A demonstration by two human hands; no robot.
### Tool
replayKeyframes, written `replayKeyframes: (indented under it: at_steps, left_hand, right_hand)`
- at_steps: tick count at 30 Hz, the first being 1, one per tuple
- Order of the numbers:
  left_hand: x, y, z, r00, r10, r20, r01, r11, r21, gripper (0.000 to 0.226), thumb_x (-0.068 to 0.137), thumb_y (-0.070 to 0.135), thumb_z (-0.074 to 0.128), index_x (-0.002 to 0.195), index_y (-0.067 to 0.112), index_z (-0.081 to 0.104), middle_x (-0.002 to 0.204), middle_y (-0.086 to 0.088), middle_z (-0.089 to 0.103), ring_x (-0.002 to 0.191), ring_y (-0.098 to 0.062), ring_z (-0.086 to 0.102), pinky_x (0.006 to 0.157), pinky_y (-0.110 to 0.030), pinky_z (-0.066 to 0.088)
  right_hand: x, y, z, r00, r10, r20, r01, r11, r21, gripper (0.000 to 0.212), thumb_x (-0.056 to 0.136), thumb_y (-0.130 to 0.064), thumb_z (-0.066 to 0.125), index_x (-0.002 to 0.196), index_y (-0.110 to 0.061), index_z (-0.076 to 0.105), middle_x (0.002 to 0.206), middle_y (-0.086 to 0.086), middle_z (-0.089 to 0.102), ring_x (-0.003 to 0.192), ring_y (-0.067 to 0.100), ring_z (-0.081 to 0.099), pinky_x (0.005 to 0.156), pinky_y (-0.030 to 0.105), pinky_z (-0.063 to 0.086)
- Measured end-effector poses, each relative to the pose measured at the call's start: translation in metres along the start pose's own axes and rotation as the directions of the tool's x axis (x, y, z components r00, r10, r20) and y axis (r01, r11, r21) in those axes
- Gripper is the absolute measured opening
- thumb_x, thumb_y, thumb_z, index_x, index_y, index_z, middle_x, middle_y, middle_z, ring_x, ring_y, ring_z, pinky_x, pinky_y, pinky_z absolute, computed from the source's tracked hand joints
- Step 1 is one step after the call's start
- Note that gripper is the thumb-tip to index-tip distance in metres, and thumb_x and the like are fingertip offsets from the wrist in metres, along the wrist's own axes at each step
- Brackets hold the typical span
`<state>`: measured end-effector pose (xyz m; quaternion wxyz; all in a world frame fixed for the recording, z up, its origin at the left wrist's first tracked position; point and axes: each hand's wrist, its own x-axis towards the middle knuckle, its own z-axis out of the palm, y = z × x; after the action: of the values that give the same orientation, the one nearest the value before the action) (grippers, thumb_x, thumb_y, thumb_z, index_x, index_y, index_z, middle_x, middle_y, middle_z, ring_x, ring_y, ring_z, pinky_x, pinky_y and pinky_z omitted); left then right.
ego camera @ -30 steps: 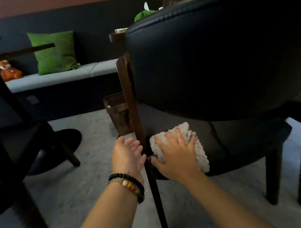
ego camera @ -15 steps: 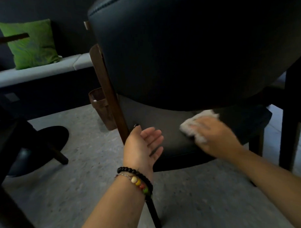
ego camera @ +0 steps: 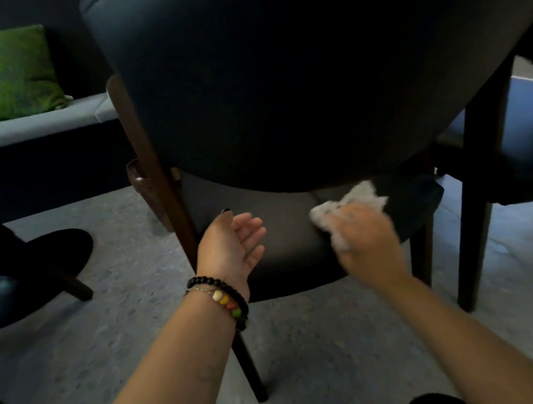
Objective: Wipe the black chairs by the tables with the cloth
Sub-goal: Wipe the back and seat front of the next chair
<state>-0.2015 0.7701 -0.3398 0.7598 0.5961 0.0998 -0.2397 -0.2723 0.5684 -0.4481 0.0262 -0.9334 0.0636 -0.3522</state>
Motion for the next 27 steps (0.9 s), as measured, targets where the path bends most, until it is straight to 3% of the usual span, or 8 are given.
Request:
replayKeyframes:
  at_steps: [3, 6, 8, 10, 11, 17, 23, 27]
  left_hand:
    - [0.010, -0.002, 0.001, 1.000, 0.026, 0.009, -0.026, 0.997, 0.068, 0.022, 0.098, 0.026, 0.046, 0.091, 0.014, 0.063, 0.094, -0.004, 0.070, 0.090, -0.017, 0.066, 0.077, -0.031, 0.048]
    - [0.022, -0.013, 0.002, 0.984, 0.163, 0.075, -0.179, 0.878, 0.443, 0.008, 0.093, 0.022, 0.056, 0.092, 0.016, 0.061, 0.099, -0.006, 0.065, 0.089, -0.023, 0.060, 0.082, -0.033, 0.046]
    - [0.035, -0.027, -0.005, 0.917, 0.282, 0.280, -0.376, 0.383, 0.844, 0.035, 0.088, 0.028, 0.063, 0.123, 0.025, 0.057, 0.133, -0.007, 0.054, 0.121, -0.026, 0.050, 0.103, -0.040, 0.040]
    - [0.045, -0.038, -0.011, 0.882, 0.185, 0.433, -0.417, -0.119, 0.901, 0.067, 0.089, 0.037, 0.060, 0.147, 0.040, 0.026, 0.160, -0.002, 0.013, 0.147, -0.029, 0.009, 0.115, -0.058, 0.017]
    - [0.046, -0.041, -0.011, 0.886, 0.121, 0.447, -0.413, -0.228, 0.882, 0.071, 0.091, 0.039, 0.056, 0.149, 0.046, 0.015, 0.161, 0.003, -0.001, 0.148, -0.029, -0.006, 0.113, -0.065, 0.011]
    - [0.062, -0.042, -0.006, 0.901, -0.002, 0.434, -0.400, -0.392, 0.829, 0.083, 0.085, 0.058, 0.058, 0.147, 0.052, 0.003, 0.161, 0.006, -0.005, 0.146, -0.037, -0.007, 0.106, -0.072, 0.021]
    - [0.071, -0.047, -0.006, 0.899, 0.047, 0.436, -0.383, -0.400, 0.833, 0.084, 0.084, 0.055, 0.061, 0.147, 0.052, 0.006, 0.162, 0.002, 0.000, 0.146, -0.040, -0.004, 0.104, -0.072, 0.025]
    - [0.074, -0.050, -0.009, 0.891, 0.071, 0.448, -0.379, -0.424, 0.823, 0.084, 0.083, 0.057, 0.059, 0.146, 0.053, 0.004, 0.161, 0.004, 0.001, 0.146, -0.040, -0.001, 0.105, -0.069, 0.029]
  right_hand:
    - [0.006, 0.042, -0.016, 0.900, 0.430, 0.063, -0.435, 0.885, 0.165, 0.031, 0.095, -0.031, 0.045, 0.101, -0.010, 0.068, 0.106, 0.010, 0.063, 0.102, 0.028, 0.057, 0.088, 0.033, 0.039]
    - [0.015, 0.037, -0.022, 0.660, 0.583, 0.475, -0.751, 0.483, 0.451, 0.058, 0.083, -0.066, 0.045, 0.124, -0.026, 0.057, 0.129, 0.007, 0.055, 0.123, 0.029, 0.048, 0.107, 0.046, 0.034]
    - [0.019, 0.025, -0.022, 0.676, 0.486, 0.555, -0.733, 0.525, 0.433, 0.046, 0.078, -0.062, 0.053, 0.120, -0.042, 0.059, 0.139, -0.002, 0.048, 0.135, 0.023, 0.035, 0.115, 0.053, 0.023]
    - [0.017, 0.023, -0.018, 0.764, 0.385, 0.517, -0.599, 0.720, 0.349, 0.036, 0.086, -0.042, 0.062, 0.119, -0.053, 0.055, 0.144, -0.010, 0.037, 0.140, 0.014, 0.020, 0.118, 0.054, 0.012]
    - [0.016, 0.023, -0.016, 0.790, 0.373, 0.487, -0.552, 0.778, 0.300, 0.043, 0.087, -0.039, 0.063, 0.126, -0.052, 0.052, 0.145, -0.009, 0.034, 0.141, 0.014, 0.017, 0.117, 0.056, 0.011]
    - [0.007, -0.008, -0.003, 0.902, 0.417, 0.112, -0.432, 0.882, 0.187, 0.040, 0.084, -0.022, 0.062, 0.124, -0.022, 0.065, 0.127, 0.003, 0.058, 0.124, 0.022, 0.048, 0.106, 0.048, 0.037]
    - [0.000, -0.025, -0.004, 0.943, 0.203, 0.262, -0.274, 0.923, 0.271, 0.041, 0.095, -0.042, 0.048, 0.132, -0.028, 0.060, 0.138, -0.004, 0.052, 0.136, 0.014, 0.038, 0.114, 0.049, 0.026]
    - [0.001, -0.015, -0.004, 0.944, 0.134, 0.301, -0.221, 0.936, 0.274, 0.036, 0.095, -0.030, 0.055, 0.130, -0.031, 0.061, 0.143, -0.005, 0.048, 0.141, 0.014, 0.030, 0.116, 0.046, 0.019]
